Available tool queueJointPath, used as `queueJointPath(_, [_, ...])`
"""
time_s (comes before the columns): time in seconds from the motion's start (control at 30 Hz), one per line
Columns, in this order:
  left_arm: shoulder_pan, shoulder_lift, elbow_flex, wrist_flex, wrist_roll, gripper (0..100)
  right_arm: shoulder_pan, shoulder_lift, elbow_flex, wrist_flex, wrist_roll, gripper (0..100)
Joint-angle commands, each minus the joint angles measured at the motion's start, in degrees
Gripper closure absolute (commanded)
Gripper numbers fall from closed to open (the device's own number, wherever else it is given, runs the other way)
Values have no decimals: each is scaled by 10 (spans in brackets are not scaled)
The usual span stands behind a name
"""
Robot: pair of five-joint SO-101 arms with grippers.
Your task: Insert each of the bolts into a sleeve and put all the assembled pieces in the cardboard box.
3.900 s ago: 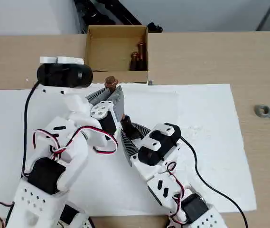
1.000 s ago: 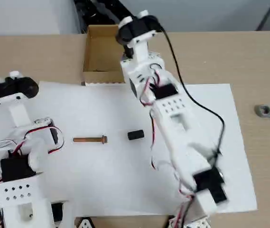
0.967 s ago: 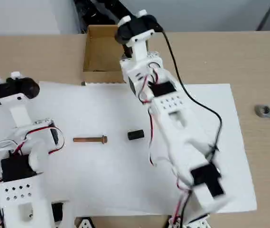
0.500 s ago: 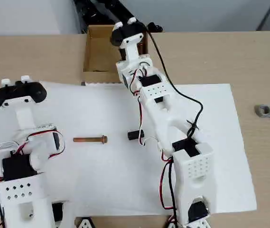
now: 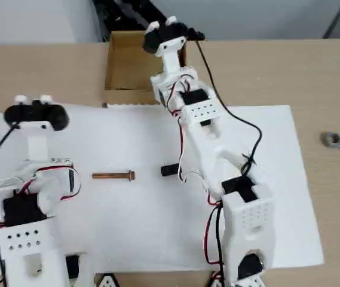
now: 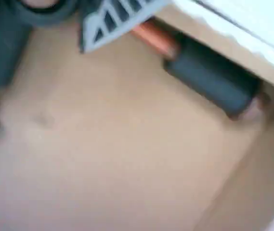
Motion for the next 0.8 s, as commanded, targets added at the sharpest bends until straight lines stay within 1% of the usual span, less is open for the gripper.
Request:
queueJointPath(0.0, [9, 34, -57, 37, -69, 945, 15, -78, -35, 62, 11, 889])
queueJointPath(0.1, [37, 122, -119, 105, -149, 814, 13, -120, -35, 161, 58, 939])
queueJointPath(0.13, [47, 156, -142, 122, -178, 788, 13, -134, -35, 200, 71, 965])
queueJointPath(0.2, [61, 216, -187, 134, -219, 791, 13, -170, -35, 283, 96, 998])
queueJointPath(0.3, [67, 304, -254, 129, -259, 791, 16, -233, -35, 400, 135, 993])
queueJointPath(0.4, [73, 377, -306, 133, -295, 791, 16, -309, -35, 489, 149, 995])
queueJointPath(0.5, [81, 433, -332, 132, -345, 791, 16, -394, -34, 547, 149, 995])
queueJointPath(0.63, [117, 477, -335, 129, -393, 790, 17, -503, -34, 625, 149, 995])
queueJointPath(0.77, [154, 494, -336, 127, -424, 789, 27, -611, 20, 636, 147, 995])
